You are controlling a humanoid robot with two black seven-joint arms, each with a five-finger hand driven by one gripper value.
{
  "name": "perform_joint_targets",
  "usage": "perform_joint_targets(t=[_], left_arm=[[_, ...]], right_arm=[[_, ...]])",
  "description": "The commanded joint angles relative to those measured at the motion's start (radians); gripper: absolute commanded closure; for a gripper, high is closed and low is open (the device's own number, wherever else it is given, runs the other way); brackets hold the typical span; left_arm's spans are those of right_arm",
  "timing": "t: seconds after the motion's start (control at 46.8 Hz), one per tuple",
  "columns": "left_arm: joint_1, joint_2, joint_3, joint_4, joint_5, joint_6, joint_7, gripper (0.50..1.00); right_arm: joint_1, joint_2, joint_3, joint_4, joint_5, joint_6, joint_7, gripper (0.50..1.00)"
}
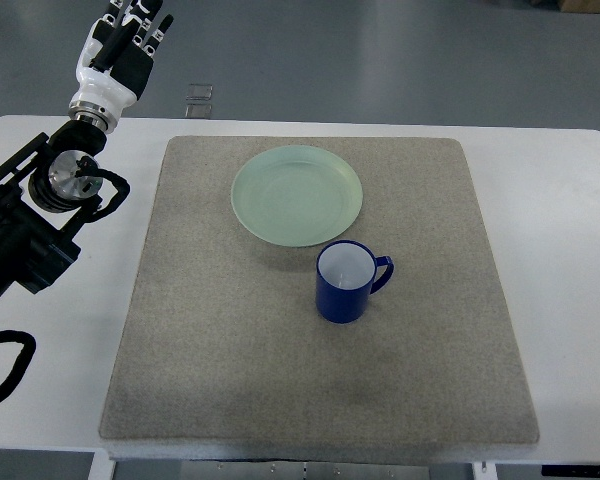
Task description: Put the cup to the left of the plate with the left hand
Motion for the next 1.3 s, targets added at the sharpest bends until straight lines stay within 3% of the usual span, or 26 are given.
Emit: perform_joint_targets(t=[0.0, 1.282], left_arm=[[0.000, 0.000, 0.000, 0.000, 0.001, 0.000, -0.001, 0.504], [-0.038, 0.018, 0.046, -0.009, 0.007, 0.008, 0.006, 0.504]], right_arm=[[0.000, 0.000, 0.000, 0.001, 0.000, 0.000, 0.000, 0.568], [0.000, 0.000, 0.000, -0.001, 0.000, 0.000, 0.000, 0.568]])
